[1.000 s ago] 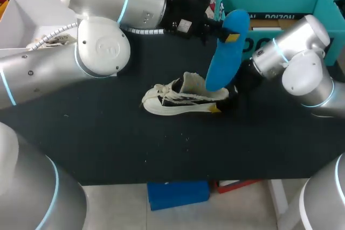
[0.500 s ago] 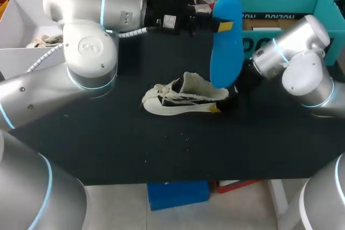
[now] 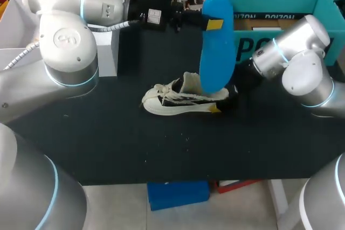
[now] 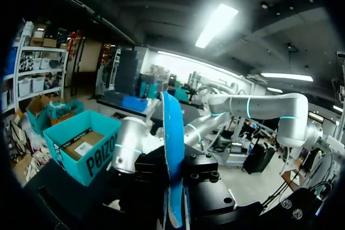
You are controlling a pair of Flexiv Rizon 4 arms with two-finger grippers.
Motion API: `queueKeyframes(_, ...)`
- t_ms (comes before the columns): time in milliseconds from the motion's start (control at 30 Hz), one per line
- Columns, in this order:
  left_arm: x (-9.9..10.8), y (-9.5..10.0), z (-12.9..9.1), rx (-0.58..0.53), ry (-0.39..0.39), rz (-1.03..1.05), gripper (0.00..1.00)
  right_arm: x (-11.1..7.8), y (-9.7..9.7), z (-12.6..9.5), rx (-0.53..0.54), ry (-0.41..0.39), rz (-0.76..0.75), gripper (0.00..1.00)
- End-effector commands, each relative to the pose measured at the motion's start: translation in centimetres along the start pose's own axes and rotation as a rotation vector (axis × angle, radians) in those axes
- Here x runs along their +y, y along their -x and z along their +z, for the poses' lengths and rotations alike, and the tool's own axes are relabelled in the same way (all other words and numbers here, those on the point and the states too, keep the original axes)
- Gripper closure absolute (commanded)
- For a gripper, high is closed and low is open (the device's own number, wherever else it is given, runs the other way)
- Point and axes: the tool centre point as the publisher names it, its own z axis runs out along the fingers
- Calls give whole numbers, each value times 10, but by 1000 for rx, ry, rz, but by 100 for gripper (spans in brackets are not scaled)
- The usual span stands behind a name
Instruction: Take the shoe out of the shoebox, open the shoe tongue, remove and reinsert the insole, then place the shoe into the shoebox
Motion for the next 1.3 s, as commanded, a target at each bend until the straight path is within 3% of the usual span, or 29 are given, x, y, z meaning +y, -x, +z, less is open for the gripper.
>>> queueKeyframes(33, 3, -10, -18, -13, 18, -3, 100, -3, 1, 5, 0, -4, 2, 100)
queueKeyframes(500, 3, -33, -34, -14, 26, 16, 100, -3, 1, 5, 0, -4, 2, 100)
queueKeyframes(1033, 5, -35, -40, -33, 13, 13, 100, -3, 0, 4, 4, -26, -2, 100)
queueKeyframes(1067, 5, -35, -40, -33, 13, 13, 100, -3, 0, 3, 3, -39, -3, 71)
queueKeyframes(1100, 5, -35, -40, -33, 13, 13, 100, -3, 0, 2, 1, -46, -3, 8)
queueKeyframes(1133, 5, -35, -40, -33, 13, 13, 100, -4, -1, 0, -4, -52, -3, 0)
queueKeyframes(1300, 5, -35, -40, -33, 13, 13, 100, -5, -3, -14, -36, -124, -9, 0)
